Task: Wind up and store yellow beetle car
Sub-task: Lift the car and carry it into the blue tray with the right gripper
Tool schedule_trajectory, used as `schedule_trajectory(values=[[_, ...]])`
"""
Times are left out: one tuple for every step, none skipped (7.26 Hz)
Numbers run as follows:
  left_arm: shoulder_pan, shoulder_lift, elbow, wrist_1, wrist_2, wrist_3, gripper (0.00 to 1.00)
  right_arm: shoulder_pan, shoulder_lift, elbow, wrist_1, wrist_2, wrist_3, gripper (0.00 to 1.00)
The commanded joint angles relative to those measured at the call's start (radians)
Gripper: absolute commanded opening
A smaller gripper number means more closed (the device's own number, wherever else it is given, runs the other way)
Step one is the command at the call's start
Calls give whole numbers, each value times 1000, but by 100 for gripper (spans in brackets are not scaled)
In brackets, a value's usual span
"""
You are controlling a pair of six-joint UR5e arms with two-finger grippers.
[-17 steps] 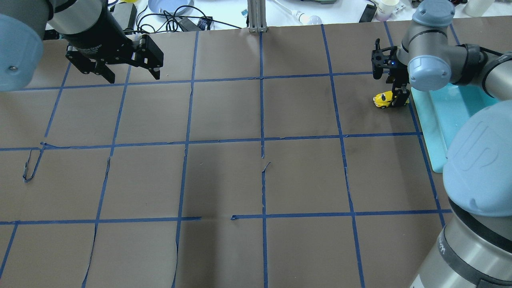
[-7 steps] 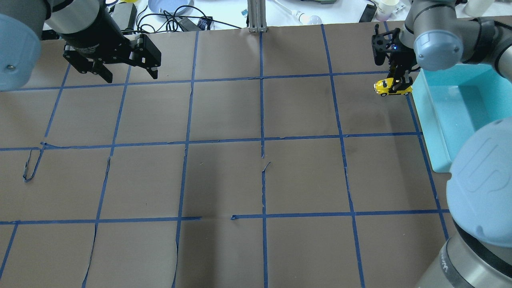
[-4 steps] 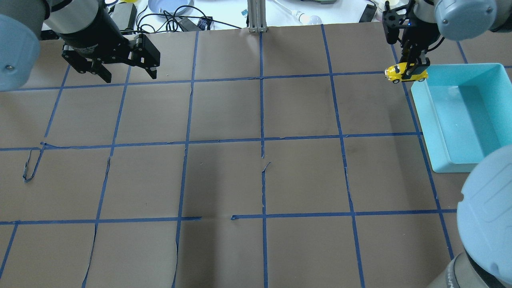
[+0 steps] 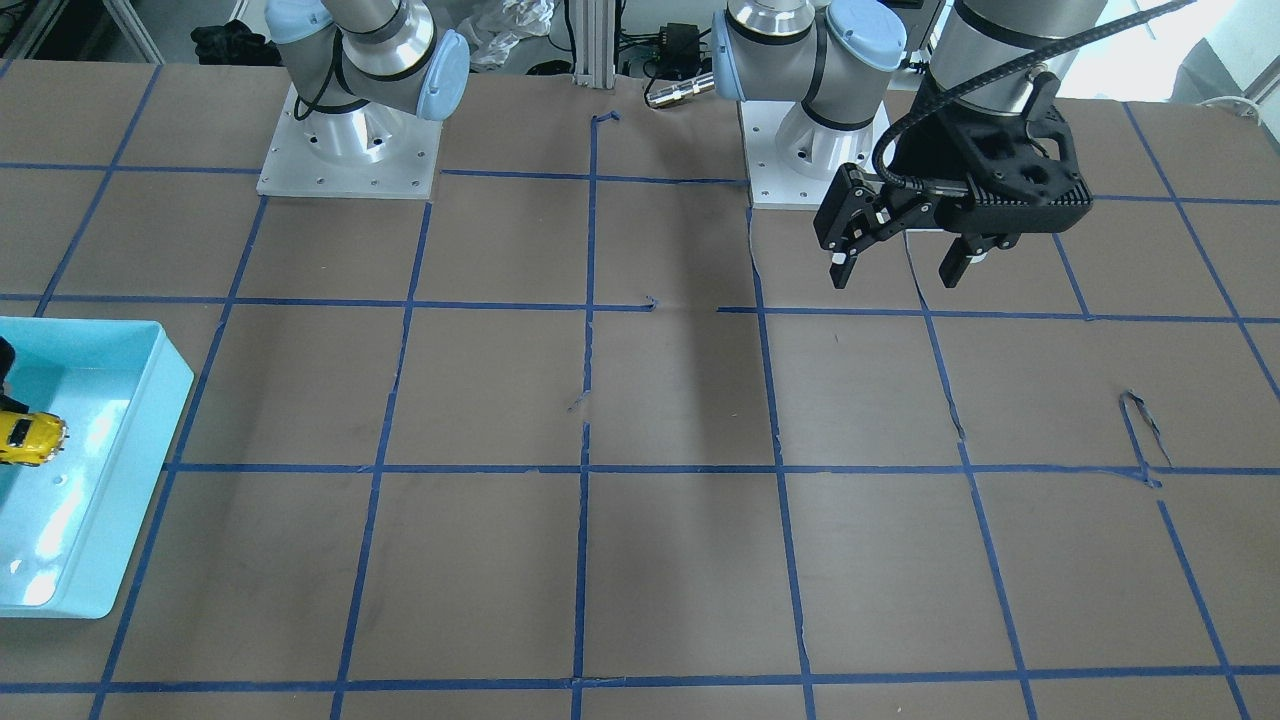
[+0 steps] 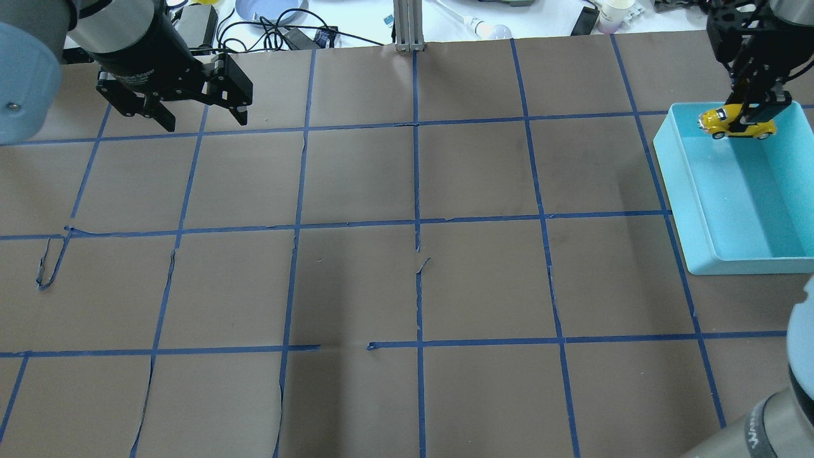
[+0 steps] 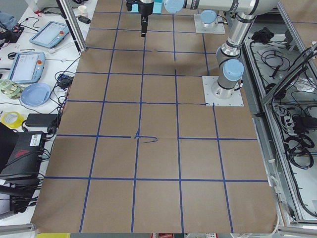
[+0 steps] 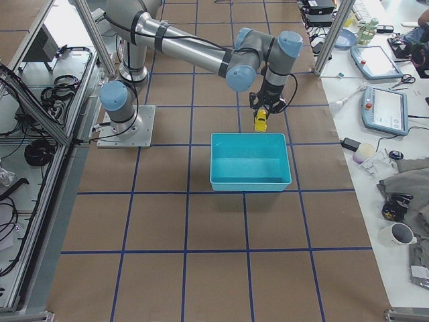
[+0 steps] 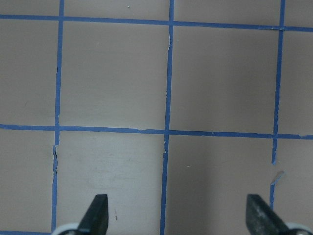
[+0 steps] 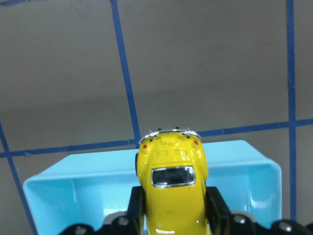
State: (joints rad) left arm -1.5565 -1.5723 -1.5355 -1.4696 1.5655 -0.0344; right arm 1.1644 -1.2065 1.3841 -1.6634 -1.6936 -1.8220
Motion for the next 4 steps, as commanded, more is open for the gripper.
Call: schedule_trajectory(values=[[0,0,-2,-2,2,-1,100,-72,8,45,-25,-33,-53,0],[1,0,-2,-2,2,-1,100,-90,27,84,-103,-37,-57,0],[0,0,-2,0,-1,1,100,-92,41,133,-193,-63,-59,0],[0,0,-2,0,-1,1,100,-92,56,174,-249,-63,-59,0]])
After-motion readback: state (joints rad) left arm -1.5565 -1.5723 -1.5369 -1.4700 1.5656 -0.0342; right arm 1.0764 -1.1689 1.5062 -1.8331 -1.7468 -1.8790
